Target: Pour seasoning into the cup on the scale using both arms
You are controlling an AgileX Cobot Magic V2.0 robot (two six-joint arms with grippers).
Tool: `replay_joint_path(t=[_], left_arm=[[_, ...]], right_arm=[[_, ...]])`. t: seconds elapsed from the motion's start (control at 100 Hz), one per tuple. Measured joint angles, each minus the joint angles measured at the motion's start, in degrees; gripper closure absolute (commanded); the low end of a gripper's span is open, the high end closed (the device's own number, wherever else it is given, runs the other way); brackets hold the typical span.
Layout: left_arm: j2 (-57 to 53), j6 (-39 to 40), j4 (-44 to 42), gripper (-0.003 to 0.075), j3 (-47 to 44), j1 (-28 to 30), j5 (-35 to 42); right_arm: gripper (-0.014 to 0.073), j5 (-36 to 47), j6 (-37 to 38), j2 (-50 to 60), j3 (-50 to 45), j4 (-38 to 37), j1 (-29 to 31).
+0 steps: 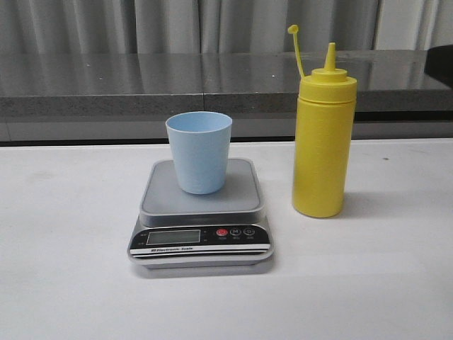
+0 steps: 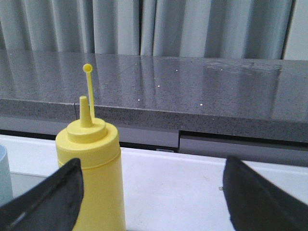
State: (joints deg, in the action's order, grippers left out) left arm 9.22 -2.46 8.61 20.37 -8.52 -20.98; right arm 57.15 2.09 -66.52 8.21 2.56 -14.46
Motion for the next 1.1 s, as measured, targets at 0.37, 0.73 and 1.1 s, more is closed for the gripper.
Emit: replay_joint_path(t=[0.37, 0.73, 1.1], left_arm=[[0.0, 0.0, 0.0, 0.0738, 0.0, 0.0, 0.0], [0.0, 0.0, 0.0, 0.0738, 0.0, 0.0, 0.0], [0.0, 0.0, 0.0, 0.0738, 0.0, 0.0, 0.0]], right_arm=[[0.0003, -35.0, -2.1, 27.0, 1.4, 2.6, 0.0], [0.0003, -54.0, -6.9, 44.1, 2.0, 2.7, 0.0], [0.0342, -60.9, -10.5, 50.1, 2.0, 2.4, 3.3]])
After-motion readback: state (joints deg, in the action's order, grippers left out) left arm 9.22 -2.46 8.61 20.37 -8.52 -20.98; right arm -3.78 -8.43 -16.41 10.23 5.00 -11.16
